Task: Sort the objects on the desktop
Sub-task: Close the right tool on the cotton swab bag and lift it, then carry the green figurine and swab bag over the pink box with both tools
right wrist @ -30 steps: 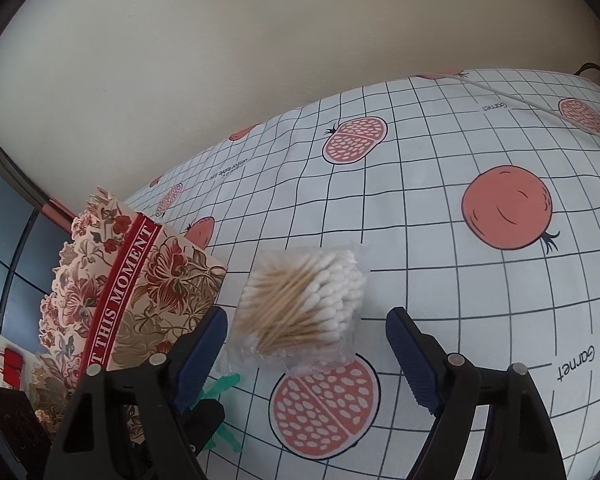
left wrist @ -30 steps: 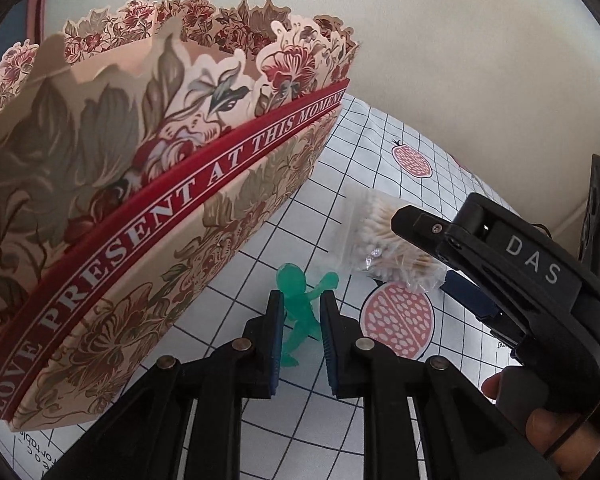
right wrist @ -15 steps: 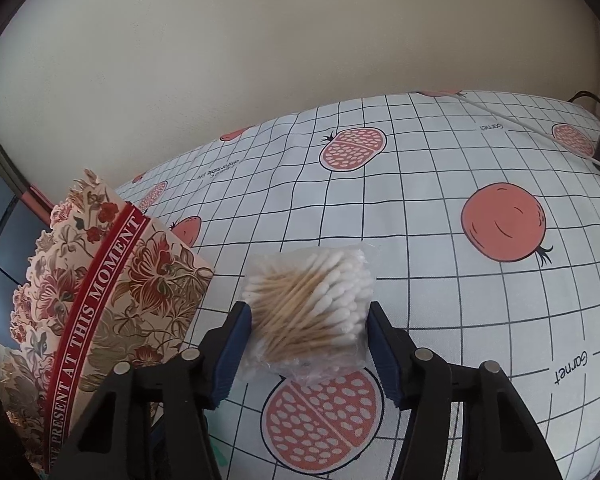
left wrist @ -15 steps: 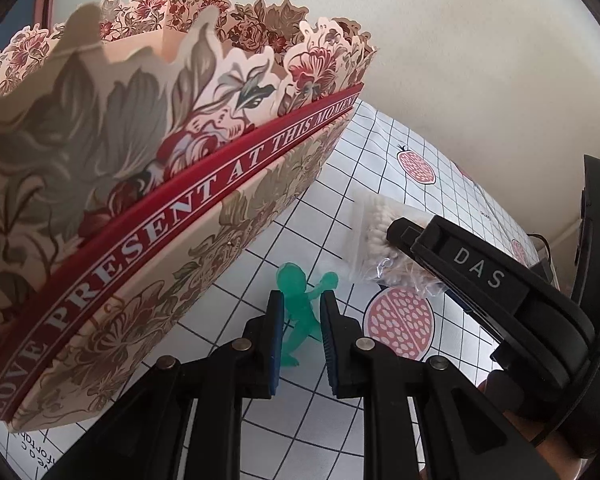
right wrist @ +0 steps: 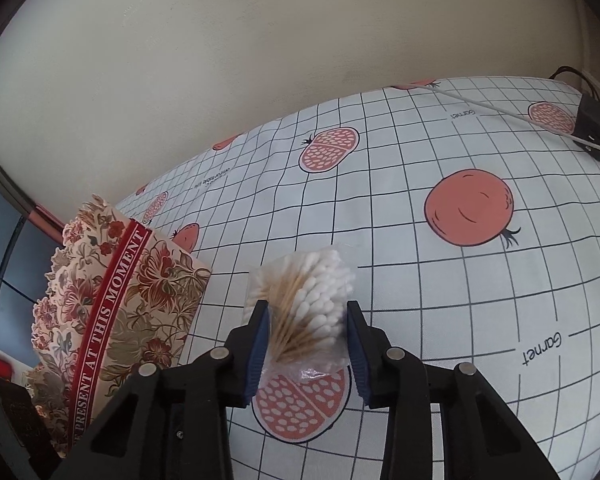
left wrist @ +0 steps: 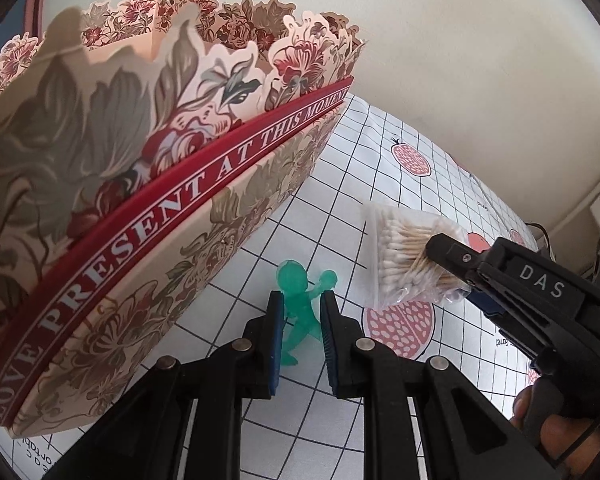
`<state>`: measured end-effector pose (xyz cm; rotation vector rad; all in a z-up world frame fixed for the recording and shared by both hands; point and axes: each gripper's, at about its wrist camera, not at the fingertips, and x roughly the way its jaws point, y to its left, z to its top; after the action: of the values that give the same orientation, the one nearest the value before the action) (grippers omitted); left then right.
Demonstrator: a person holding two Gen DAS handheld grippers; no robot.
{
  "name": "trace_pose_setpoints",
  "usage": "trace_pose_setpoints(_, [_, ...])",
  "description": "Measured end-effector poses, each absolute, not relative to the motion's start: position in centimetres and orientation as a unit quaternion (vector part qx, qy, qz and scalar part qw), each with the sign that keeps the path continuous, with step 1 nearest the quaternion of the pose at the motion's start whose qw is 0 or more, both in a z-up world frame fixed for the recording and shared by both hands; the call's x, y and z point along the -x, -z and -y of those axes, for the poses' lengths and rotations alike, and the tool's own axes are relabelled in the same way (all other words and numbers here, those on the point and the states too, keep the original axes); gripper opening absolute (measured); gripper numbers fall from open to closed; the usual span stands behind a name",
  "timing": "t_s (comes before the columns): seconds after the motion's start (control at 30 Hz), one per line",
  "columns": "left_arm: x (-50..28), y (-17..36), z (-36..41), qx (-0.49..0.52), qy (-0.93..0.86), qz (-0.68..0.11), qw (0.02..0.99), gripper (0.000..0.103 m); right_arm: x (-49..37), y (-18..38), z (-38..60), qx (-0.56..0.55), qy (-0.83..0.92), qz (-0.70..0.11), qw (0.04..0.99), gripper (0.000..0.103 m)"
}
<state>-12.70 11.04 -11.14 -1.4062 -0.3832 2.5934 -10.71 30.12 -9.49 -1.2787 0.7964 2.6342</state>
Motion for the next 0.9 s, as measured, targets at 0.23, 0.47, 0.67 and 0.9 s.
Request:
trace_pose_setpoints(0.23, [12.2,11.2,-11.0,0.479,-0.864,0.118,0.095,0.019,9.6,8.4,-30.4,0.423,-0.865,-0.264,0.059,0.031])
trace_pose_setpoints(0.47, [11.8,11.2,-11.2,0.483,-0.863,0.097,0.111,0.019,8.1,5.6,-30.5,0.408,-0.869,-0.271,0.070,0.028])
trace_pose_setpoints(0.67, [11.5,11.0,-11.3,0.493,-0.858,0.077,0.122,0.019,6.6,2.2,-31.1,0.372,-0.877,-0.295,0.077,0.027])
trace_pose_setpoints(0.9, [11.2,10.1,-11.7,0.491,-0.861,0.060,0.121,0.018,3.2,-1.7,-31.7,0.328,-0.881,-0.326,0.099,0.027])
